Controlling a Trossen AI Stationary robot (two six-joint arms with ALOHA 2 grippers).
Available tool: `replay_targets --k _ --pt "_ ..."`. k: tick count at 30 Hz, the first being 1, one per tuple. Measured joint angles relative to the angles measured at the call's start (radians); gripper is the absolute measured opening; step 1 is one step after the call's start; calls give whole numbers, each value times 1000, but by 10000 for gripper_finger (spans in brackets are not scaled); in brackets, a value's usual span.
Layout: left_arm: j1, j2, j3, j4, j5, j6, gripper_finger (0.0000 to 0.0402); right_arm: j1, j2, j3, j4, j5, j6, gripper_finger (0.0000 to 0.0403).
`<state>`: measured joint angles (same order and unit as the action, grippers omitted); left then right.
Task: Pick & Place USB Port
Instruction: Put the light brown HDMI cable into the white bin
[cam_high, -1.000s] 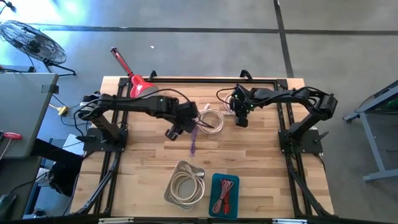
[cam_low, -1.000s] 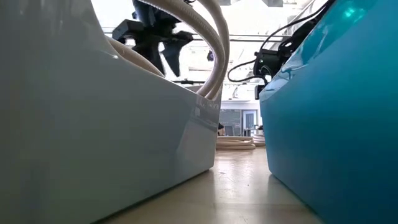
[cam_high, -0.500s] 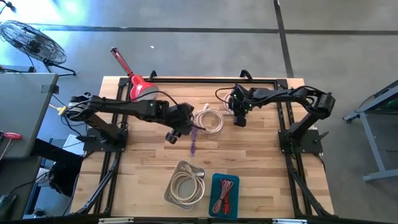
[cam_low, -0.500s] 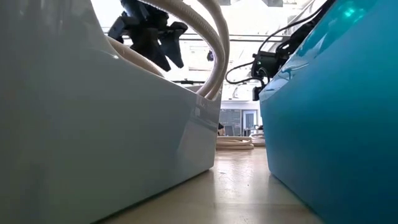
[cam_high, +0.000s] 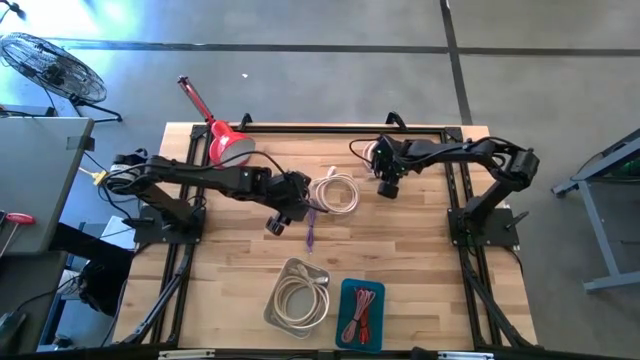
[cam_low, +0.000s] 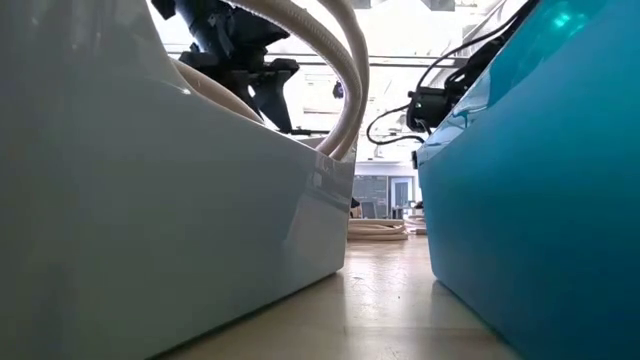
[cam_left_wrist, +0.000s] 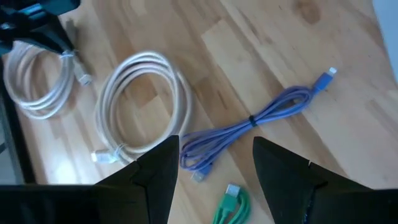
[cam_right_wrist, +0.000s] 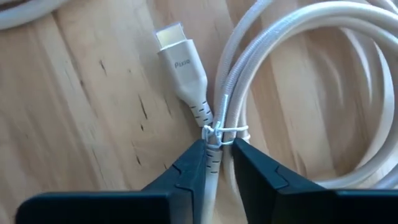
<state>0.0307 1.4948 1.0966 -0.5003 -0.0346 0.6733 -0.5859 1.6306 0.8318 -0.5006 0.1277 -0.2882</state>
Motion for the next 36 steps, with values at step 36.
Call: replay_targets --k 36 --pt "-1 0 -45 36 28 -54 197 -5 3 -5 35 144 -40 1"
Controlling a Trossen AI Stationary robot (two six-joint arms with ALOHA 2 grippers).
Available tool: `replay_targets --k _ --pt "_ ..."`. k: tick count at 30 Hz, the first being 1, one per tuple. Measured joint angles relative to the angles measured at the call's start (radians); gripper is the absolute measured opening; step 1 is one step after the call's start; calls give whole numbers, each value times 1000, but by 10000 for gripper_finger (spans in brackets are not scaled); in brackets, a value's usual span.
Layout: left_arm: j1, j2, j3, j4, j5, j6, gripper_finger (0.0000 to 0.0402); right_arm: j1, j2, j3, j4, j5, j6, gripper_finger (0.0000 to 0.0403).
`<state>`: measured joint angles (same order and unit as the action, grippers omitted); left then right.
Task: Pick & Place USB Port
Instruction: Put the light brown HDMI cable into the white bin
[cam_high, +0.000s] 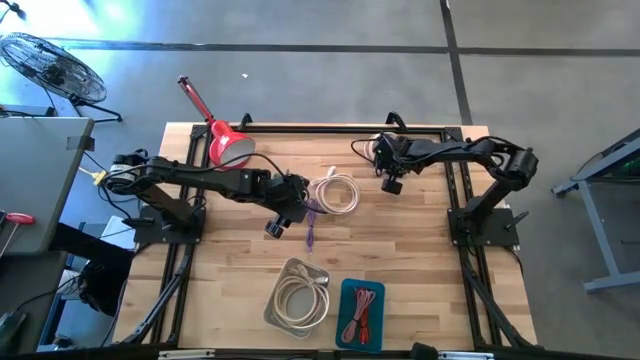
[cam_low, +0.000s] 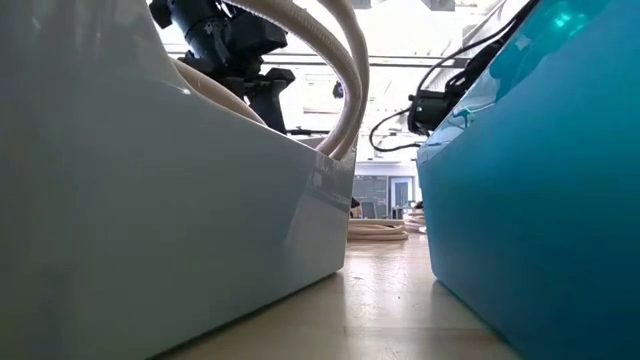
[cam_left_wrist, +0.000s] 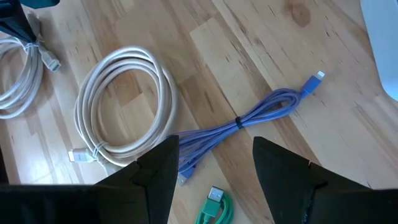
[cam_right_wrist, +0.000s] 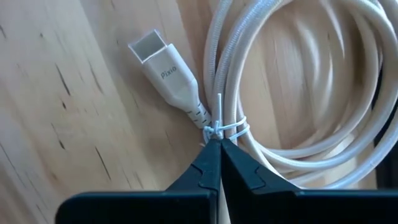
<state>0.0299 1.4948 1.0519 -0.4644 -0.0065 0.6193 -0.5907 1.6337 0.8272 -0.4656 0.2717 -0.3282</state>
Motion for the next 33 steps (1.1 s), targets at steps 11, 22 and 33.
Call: replay_targets --k 11,22,33 --pt "0 0 0 29 -3 1 197 36 -1 0 13 16 -13 1" --pt "0 0 0 53 -33 4 197 38 -82 2 12 -3 -16 1" --pt "0 0 0 58 -78 4 197 34 -190 4 2 -46 -14 0"
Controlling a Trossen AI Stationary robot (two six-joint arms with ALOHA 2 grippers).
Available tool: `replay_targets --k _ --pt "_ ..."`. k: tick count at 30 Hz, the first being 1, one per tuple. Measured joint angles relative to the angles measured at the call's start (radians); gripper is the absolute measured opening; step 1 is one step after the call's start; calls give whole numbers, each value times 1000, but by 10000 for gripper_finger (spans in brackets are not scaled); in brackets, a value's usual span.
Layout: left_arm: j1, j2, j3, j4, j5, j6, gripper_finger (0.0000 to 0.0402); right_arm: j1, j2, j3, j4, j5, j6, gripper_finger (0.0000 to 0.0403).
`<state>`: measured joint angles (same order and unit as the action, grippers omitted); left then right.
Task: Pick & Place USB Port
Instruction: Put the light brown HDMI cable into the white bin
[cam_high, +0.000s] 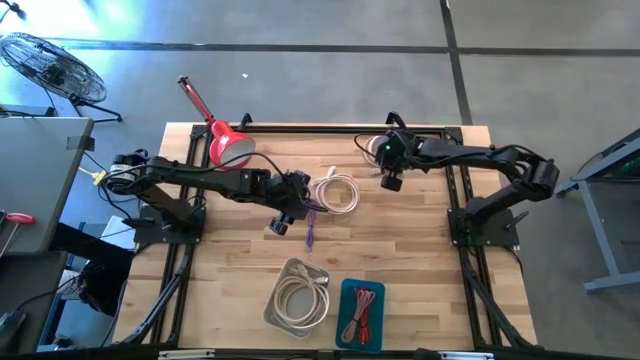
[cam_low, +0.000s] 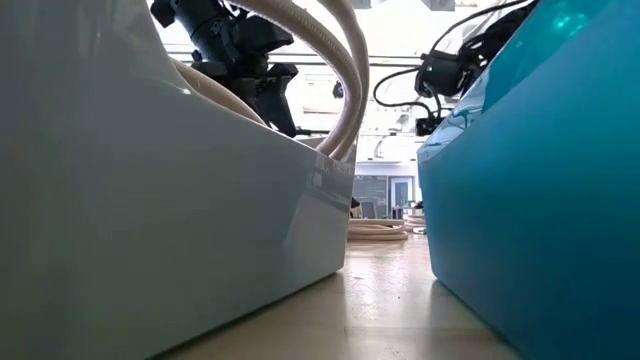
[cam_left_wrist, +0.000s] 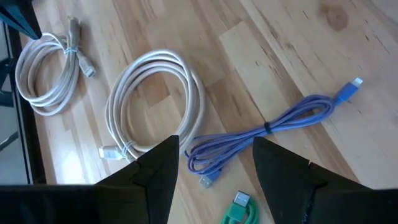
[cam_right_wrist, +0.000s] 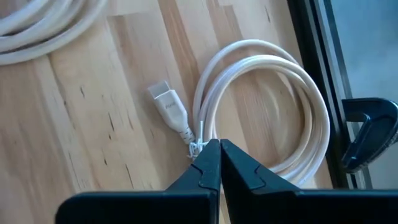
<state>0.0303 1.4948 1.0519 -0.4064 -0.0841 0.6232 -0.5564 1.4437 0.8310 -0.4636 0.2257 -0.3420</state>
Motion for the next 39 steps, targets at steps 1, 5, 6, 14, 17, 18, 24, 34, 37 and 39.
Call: replay_targets --k 1,5,6,14,17,18,24,34,37,39 --pt "0 0 0 1 0 0 197 -2 0 0 1 -5 0 0" --pt "0 0 0 1 0 0 197 -2 0 0 35 -37 5 1" --pt "0 0 0 1 2 -1 197 -2 0 0 44 -45 3 2" --pt "0 0 0 -11 18 -8 197 -2 0 0 64 19 18 64" --pt "0 0 0 -12 18 -7 197 -2 0 0 64 54 28 105" --pt "0 0 0 -12 18 -6 197 -2 0 0 63 54 29 119" --pt "0 0 0 -15 29 -3 197 -15 1 0 36 -87 71 190" --pt "0 0 0 -10 29 -25 197 -71 75 0 30 -135 -26 209" --pt "0 1 0 -5 19 -58 197 -87 98 0 37 -159 -33 209" --pt "0 1 0 -6 17 -72 197 -98 112 0 43 -177 -33 209"
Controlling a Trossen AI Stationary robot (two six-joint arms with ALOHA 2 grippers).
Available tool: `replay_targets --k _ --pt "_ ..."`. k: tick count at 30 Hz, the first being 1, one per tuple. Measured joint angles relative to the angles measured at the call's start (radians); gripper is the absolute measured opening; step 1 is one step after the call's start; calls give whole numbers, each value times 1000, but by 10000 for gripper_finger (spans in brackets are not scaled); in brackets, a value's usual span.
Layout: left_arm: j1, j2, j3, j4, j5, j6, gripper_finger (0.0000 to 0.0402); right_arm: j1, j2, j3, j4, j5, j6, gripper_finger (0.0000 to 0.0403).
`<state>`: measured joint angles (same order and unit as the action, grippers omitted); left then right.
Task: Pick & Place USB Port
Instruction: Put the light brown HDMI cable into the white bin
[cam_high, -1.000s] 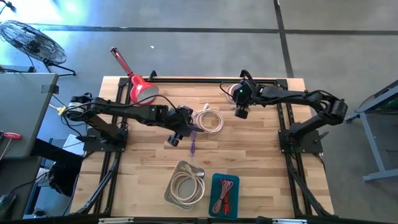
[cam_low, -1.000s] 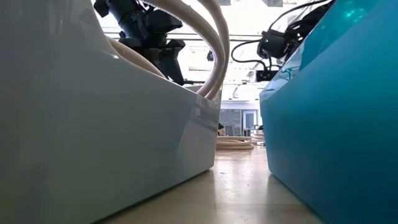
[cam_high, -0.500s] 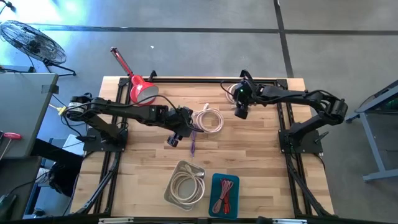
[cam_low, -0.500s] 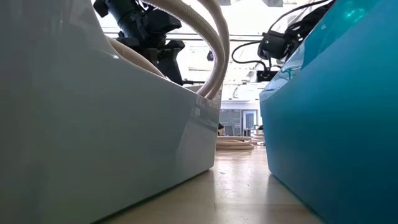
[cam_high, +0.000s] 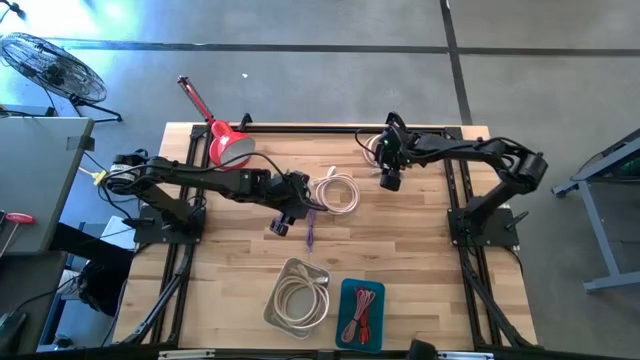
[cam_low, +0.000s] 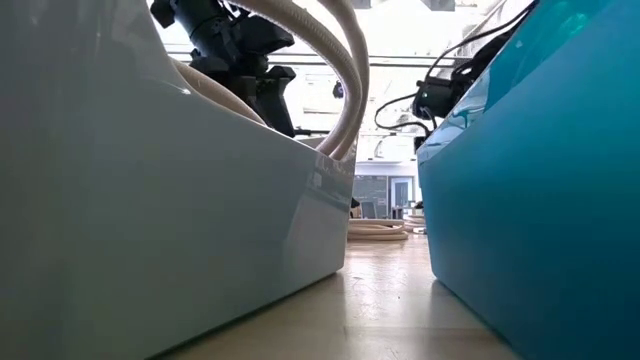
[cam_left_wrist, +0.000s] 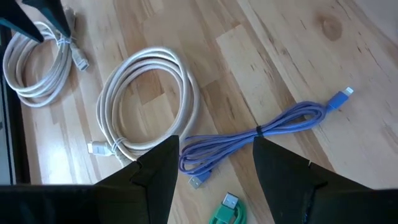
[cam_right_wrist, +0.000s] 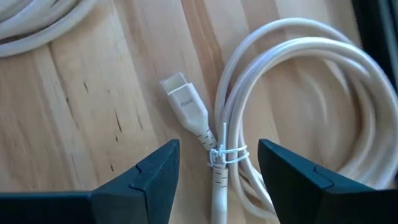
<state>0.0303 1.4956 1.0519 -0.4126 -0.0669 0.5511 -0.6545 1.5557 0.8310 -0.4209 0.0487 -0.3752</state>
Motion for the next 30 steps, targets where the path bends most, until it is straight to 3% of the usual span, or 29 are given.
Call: replay_targets --k 18,21,26,30 --pt "2 0 0 7 -117 -6 197 -43 176 7 81 -49 -56 204" --pt "2 0 0 12 -156 -6 197 -42 183 7 81 -59 -55 173" --pt "2 0 0 14 -186 -3 197 -33 179 4 86 -63 -55 55" --pt "2 0 0 36 -185 1 197 -31 182 4 115 -75 -23 49"
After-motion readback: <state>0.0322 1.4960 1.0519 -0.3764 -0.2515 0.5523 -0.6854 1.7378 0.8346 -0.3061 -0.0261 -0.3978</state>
